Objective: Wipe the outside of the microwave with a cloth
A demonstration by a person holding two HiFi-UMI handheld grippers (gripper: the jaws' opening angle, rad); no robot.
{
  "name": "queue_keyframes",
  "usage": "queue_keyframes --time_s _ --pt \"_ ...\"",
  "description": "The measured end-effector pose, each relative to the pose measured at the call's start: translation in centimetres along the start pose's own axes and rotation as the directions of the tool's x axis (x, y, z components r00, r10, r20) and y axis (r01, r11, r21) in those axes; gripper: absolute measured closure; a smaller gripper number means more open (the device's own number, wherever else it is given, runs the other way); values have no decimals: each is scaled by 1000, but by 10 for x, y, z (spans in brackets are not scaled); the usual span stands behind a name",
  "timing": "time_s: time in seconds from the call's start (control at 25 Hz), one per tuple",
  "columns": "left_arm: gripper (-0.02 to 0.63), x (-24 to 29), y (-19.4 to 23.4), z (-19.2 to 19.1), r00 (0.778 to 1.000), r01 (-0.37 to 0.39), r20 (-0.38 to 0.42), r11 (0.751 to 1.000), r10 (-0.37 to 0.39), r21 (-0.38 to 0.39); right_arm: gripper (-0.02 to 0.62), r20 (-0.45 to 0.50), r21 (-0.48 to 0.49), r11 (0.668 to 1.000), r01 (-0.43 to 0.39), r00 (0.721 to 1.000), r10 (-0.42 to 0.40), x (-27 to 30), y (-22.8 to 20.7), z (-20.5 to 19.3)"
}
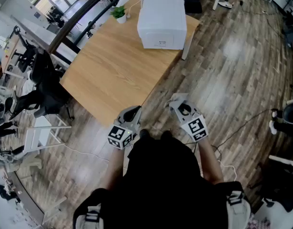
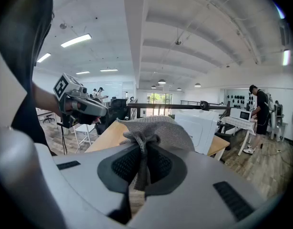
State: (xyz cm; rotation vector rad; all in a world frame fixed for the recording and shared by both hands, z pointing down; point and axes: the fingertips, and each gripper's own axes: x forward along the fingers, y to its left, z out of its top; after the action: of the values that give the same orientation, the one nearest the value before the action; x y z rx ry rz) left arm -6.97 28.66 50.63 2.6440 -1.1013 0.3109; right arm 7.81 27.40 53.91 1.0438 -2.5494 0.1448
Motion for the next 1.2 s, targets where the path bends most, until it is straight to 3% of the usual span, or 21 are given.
queue_keyframes --time_s 0.92,1.2 --pt "606 9 -18 0 1000 -10 12 1000 10 12 579 17 4 1000 -2 1000 2 -16 -8 -5" --pt "606 7 -22 -17 1000 -6 -17 1000 6 -12 579 -6 20 1000 -1 1000 1 -14 -7 -16"
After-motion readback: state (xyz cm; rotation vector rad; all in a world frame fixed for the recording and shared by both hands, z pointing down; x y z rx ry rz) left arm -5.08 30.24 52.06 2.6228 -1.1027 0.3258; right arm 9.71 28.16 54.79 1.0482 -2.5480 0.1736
